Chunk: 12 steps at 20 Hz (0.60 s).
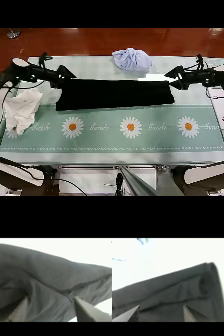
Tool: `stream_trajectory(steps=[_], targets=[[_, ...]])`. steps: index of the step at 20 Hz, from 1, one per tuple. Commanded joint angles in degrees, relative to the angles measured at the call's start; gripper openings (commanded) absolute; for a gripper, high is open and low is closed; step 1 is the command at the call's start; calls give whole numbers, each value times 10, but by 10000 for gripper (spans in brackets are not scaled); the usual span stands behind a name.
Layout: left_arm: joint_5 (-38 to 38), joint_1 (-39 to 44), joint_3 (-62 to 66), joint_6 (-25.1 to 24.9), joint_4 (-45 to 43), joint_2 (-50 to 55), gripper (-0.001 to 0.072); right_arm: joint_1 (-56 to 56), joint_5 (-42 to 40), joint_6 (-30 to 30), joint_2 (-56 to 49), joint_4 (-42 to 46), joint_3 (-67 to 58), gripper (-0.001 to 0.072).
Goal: Fold the shirts.
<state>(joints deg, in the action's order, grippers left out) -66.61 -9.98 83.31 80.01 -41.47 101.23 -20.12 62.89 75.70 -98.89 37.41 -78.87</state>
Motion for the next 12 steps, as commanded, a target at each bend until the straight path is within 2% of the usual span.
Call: stream_trajectory(steps=[1,3,5,7,9,12], targets=[[-122,-65,72,26,-77,5,703,-53,77,0,-11,26,-48,625],[-129,-99,68,22,-126,-35,702,-82,126,24,-12,92,-43,625],[-78,-92,29,10,-169,-100,702,-78,129,54,-13,179,-17,625],[13,-53,-42,-6,-164,-179,702,-70,126,44,-26,180,-2,625],[77,2,-101,-20,-164,-240,702,-59,119,28,-41,142,-2,625],[119,91,-135,-24,-164,-264,701,-37,80,22,-53,110,-2,625]])
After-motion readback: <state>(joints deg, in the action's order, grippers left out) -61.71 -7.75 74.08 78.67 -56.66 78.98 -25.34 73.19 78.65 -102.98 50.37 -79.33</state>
